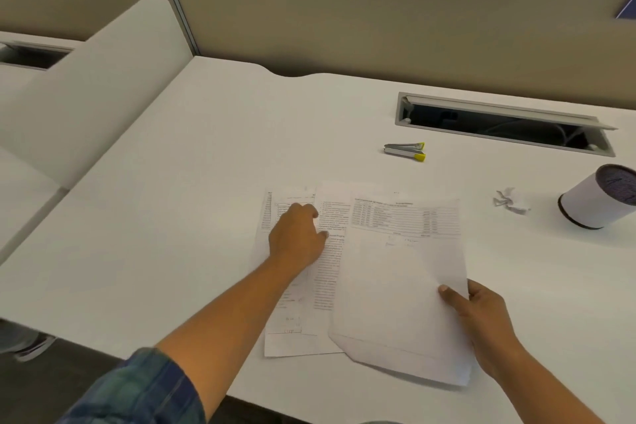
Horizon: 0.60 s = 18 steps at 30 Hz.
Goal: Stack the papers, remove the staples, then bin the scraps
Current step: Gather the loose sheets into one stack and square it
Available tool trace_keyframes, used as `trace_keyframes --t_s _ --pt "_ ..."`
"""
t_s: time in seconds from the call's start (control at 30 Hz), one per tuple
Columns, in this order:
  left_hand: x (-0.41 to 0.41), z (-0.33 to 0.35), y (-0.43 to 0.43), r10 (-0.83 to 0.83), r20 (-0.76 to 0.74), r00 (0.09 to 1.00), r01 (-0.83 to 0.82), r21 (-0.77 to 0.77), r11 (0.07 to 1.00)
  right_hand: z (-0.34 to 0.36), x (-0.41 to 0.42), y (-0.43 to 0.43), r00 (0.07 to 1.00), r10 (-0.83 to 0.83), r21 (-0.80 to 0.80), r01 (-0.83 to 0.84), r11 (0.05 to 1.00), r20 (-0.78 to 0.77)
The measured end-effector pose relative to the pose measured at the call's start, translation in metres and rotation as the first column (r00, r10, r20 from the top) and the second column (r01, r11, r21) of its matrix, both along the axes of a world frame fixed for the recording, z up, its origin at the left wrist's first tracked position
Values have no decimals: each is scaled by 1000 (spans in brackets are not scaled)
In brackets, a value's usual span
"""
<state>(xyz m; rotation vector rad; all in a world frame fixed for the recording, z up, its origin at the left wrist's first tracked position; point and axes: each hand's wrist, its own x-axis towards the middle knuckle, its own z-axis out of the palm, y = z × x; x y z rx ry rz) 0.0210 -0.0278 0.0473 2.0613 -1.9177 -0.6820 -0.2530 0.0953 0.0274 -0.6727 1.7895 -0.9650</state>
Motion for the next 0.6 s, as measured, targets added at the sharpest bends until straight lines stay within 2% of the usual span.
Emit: trace_keyframes --t_s 0.23,0.43,0.6 --pt "13 1 -60 -91 13 996 91 33 995 -8 3 0 990 33 36 -28 999 -135" --pt "9 -6 -83 -200 -12 980 199 179 964 -8 6 -1 979 37 52 -27 998 -198" --pt "12 -29 -81 -215 -145 966 232 106 967 -5 6 -3 978 47 60 -36 998 -203"
